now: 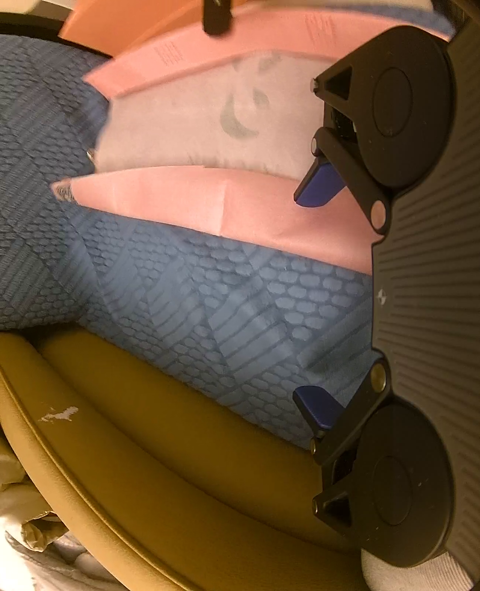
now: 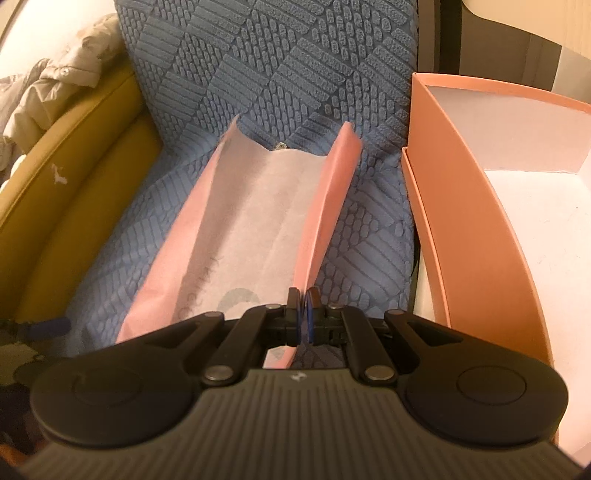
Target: Organize objects
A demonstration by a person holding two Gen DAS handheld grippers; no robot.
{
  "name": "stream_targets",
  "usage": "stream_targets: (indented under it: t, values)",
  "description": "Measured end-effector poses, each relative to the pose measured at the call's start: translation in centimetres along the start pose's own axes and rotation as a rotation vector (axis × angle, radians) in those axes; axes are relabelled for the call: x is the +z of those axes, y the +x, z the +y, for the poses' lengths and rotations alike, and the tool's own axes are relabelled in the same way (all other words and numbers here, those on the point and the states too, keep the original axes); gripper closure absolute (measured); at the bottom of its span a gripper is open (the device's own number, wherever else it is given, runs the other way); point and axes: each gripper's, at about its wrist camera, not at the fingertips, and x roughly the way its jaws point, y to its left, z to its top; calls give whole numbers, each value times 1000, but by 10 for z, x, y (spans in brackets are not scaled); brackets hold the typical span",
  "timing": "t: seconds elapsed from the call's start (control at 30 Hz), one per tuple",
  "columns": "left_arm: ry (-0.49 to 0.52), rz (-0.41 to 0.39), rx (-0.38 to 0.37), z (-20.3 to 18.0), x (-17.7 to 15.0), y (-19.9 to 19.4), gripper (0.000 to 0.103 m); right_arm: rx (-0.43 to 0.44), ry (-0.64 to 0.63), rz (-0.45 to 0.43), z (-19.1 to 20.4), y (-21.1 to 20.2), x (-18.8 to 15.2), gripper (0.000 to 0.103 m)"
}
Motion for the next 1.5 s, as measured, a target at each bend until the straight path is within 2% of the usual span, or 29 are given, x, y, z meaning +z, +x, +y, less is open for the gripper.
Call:
stream_targets:
  t: [0.5, 0.67, 0.8, 1.0, 1.07, 1.13, 1.2, 1.4, 1.47, 1.5]
  values:
    - [-2, -194, -159, -5, 6, -79, 0, 36, 42, 25, -3, 4, -3, 97]
    - [-9, -240, -262, -9, 9, -104, 0, 53, 53, 30, -4, 3, -3, 97]
    - [-11, -227, -376, -16, 5, -112, 0, 68, 67, 35, -6, 4, -3, 97]
    - [-80, -145, -558, -20, -1, -102, 28, 81, 80, 41, -8, 5, -2, 97]
    - [-87, -115, -598, -23, -3, -93, 42, 89, 88, 45, -9, 5, -2, 97]
    - [-99, -78, -653, -27, -7, -83, 48, 100, 101, 48, -10, 6, -2, 97]
    - [-103, -41, -688, -34, -11, -72, 50, 100, 103, 49, -11, 5, -2, 97]
    - [-67, 20, -675, -50, -18, -45, 51, 98, 102, 54, -11, 5, -2, 97]
    - [-43, 28, -665, -53, -19, -39, 66, 94, 103, 52, -11, 5, -2, 96]
    - [-43, 29, -662, -53, -21, -38, 69, 87, 105, 52, -11, 5, -2, 96]
